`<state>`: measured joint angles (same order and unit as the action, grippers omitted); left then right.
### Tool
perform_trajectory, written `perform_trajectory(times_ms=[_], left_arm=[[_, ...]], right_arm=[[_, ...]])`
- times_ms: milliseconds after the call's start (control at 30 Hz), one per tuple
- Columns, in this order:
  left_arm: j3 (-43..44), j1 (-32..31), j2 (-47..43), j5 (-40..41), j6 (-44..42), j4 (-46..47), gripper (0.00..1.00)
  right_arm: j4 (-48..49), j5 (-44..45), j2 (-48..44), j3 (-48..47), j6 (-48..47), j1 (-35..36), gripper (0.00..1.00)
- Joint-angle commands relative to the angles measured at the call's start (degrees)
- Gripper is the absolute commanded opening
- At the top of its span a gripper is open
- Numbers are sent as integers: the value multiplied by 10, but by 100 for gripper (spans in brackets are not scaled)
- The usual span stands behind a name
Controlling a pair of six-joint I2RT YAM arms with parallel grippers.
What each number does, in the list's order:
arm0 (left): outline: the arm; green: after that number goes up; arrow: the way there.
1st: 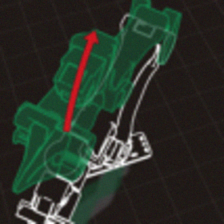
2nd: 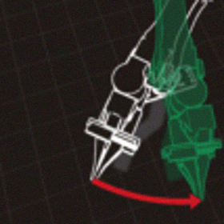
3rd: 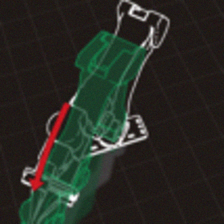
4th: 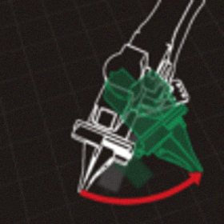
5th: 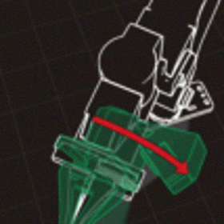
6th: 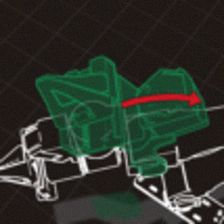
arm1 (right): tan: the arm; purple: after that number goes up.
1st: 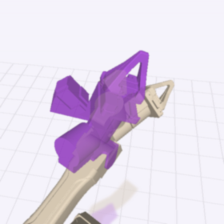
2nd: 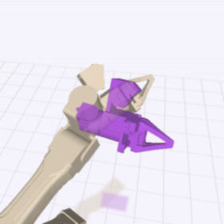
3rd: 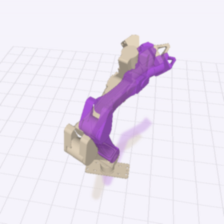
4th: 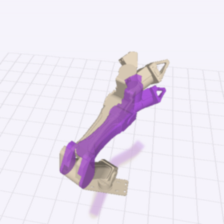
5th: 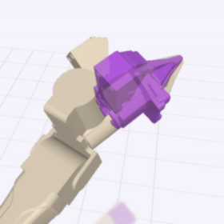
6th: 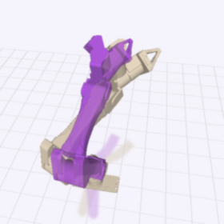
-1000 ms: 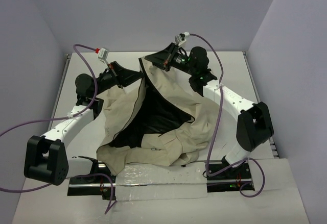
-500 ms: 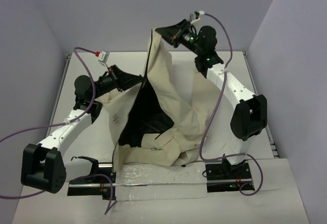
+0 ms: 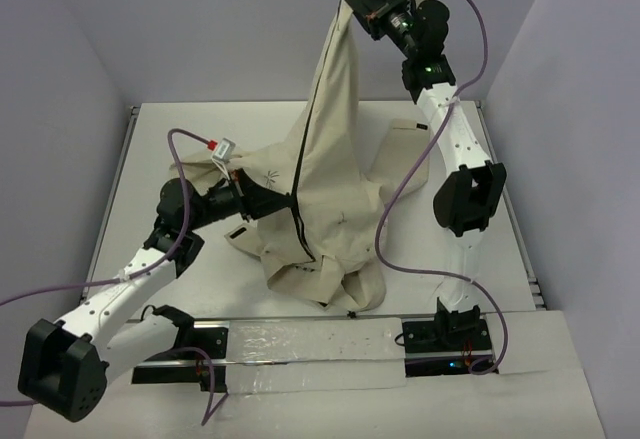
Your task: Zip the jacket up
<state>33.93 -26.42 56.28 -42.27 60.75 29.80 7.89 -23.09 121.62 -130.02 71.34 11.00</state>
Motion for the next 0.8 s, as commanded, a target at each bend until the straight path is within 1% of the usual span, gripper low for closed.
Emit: perform_trajectory(times_ms=[0,133,300,333,400,700,767], left_arm=[[-40,-63,-71,23,4,-87,0],[-75,-104,-154,70,12,-174,0],[-91,-136,-229,96,12,-295,0],[-94,-139,-240,96,14,-296,0],[-102,-148,-269,110,21,-361,0],[-140,-156,-365,117,61,-458,0],[-140,-156,-381,118,61,-498,0]], right_arm=[[11,74,-3,-35,-19,-31,0],[27,76,-21,6,-20,-43,0],[29,77,-25,20,-20,-54,0],[30,77,-25,21,-19,-55,0],[28,76,-25,20,-22,-56,0],[32,77,-31,34,-24,-57,0],[32,78,-31,34,-24,-57,0]])
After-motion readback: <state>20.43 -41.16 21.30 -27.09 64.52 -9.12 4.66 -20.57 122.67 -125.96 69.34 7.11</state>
